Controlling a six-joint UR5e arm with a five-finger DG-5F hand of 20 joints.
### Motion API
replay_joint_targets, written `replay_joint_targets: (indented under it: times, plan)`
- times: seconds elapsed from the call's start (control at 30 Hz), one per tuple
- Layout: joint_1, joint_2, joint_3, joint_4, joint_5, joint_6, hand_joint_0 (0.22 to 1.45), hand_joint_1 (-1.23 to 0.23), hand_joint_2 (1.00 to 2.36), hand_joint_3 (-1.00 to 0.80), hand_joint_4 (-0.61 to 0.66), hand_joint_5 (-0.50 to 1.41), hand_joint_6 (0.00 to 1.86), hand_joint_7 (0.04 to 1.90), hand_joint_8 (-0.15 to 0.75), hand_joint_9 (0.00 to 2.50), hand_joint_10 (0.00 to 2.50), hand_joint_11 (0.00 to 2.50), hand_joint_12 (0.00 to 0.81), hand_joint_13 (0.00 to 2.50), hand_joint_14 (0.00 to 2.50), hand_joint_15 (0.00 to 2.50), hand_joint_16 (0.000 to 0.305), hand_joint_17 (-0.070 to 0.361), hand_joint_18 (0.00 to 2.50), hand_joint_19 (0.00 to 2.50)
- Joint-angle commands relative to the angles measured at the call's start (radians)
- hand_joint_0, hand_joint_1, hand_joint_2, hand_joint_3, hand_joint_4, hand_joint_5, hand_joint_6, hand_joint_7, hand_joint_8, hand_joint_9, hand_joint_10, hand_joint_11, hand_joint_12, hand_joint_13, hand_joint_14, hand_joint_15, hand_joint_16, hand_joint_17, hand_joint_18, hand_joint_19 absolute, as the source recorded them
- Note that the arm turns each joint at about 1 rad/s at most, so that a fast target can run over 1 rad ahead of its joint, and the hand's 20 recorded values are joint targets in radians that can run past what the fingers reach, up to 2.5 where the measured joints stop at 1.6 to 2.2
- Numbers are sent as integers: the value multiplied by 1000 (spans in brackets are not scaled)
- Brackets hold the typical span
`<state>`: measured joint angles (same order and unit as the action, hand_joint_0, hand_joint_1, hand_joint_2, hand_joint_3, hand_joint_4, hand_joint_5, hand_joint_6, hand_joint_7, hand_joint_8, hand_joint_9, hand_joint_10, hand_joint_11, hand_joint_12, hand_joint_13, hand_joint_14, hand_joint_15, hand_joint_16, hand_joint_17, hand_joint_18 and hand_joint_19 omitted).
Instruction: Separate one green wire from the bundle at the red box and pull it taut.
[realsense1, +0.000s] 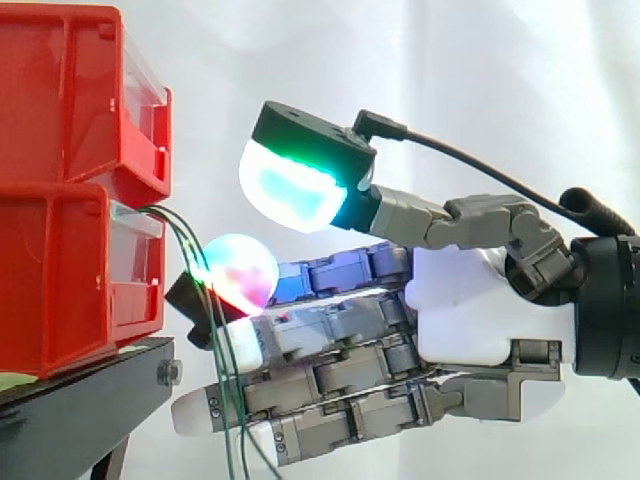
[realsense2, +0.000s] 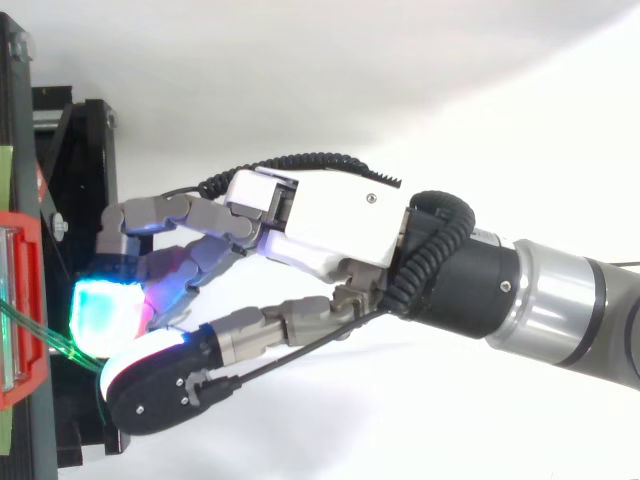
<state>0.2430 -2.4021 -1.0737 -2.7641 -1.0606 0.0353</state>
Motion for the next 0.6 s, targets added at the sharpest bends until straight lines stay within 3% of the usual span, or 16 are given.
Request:
replay_joint_targets:
  times: [0.0, 0.07, 0.17, 0.4, 0.57]
  plan:
    - [-4, -20, -12, 29, 31, -40, 581, -680, 1000, -500, 289, -137, 504, 1182, 367, 820, 12, 328, 387, 574, 6, 174, 51, 115, 550, 348]
    - [-11, -43, -14, 74, 50, -51, 575, -680, 1000, -500, 308, -147, 504, 1118, 362, 802, 10, 319, 388, 581, 6, 178, 52, 116, 555, 346]
    - [-16, -63, -20, 140, 51, -51, 569, -680, 1000, -500, 327, -156, 504, 1045, 362, 800, 9, 299, 389, 598, 6, 188, 52, 117, 561, 354]
    - [-18, -63, -20, 153, 51, -72, 570, -676, 1000, -500, 331, -158, 504, 1030, 368, 813, 10, 329, 393, 626, 7, 208, 52, 117, 569, 370]
    - [-8, -63, -22, 159, 51, -86, 573, -672, 1000, -500, 335, -152, 504, 1056, 368, 823, 10, 332, 393, 643, 8, 216, 51, 115, 583, 368]
